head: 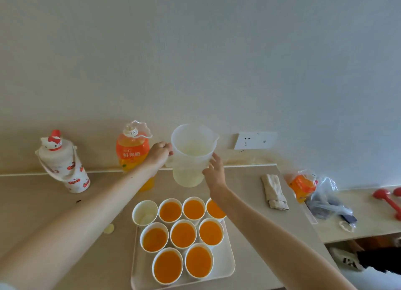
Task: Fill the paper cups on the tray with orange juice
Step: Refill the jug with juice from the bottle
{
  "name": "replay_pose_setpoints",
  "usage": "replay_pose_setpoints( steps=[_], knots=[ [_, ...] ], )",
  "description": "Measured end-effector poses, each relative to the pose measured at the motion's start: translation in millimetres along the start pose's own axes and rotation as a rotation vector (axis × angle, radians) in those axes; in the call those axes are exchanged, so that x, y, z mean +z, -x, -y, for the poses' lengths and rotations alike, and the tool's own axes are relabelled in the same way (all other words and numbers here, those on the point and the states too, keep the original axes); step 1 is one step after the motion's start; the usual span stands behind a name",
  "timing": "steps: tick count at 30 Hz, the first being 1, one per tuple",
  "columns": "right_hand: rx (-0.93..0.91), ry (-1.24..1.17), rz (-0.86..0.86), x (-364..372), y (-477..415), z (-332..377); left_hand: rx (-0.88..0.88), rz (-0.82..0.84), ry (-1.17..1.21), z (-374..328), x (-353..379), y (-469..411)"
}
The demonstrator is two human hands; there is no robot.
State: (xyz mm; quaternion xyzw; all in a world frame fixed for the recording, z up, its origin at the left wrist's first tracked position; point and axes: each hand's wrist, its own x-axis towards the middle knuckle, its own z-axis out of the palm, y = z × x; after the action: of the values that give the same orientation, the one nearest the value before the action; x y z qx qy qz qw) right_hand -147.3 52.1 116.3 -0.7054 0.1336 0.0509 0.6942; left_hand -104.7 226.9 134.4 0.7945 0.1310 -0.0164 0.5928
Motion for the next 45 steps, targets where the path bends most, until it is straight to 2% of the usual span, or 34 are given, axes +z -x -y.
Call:
replay_pose_setpoints(
  steps=[4,12,18,23,25,28,31,33,36,39,42,45],
  knots=[
    [0.042,0.090,0.038,-9,-40,-18,-0.083,-0.029,0.056,19,19,-21],
    [0.166,0.120,0.107,-21,-91,-60,-0.144,-0.080,-0.082,59,37,-40],
    [0.189,0.157,0.126,-17,-96,-85,-0.105,-0.060,-0.208,73,42,-38],
    [0.183,0.141,0.139,-16,-82,-71,-0.090,-0.021,-0.269,77,37,-42],
    [0.193,0.219,0.143,-16,-77,-66,-0.058,-0.005,-0.325,76,36,-42],
    [0.139,0.334,-0.055,-12,-54,-48,-0.010,-0.014,-0.319,72,33,-38],
    [-0.158,0.446,-0.350,3,-34,-22,0.008,0.005,-0.356,68,20,-29],
    [-0.385,0.569,-0.428,19,-30,-8,0.001,0.065,-0.392,70,2,-20],
    [-0.621,0.662,-0.339,55,-24,9,-0.080,0.259,-0.373,78,-35,-8],
    [-0.694,0.823,-0.095,100,-22,19,-0.175,0.370,-0.361,81,-72,-2],
    [-0.614,1.025,0.165,138,-28,25,-0.217,0.326,-0.381,88,-104,-2],
    [-0.624,1.249,0.208,153,-42,26,-0.198,0.187,-0.478,96,-121,-3]
  ],
)
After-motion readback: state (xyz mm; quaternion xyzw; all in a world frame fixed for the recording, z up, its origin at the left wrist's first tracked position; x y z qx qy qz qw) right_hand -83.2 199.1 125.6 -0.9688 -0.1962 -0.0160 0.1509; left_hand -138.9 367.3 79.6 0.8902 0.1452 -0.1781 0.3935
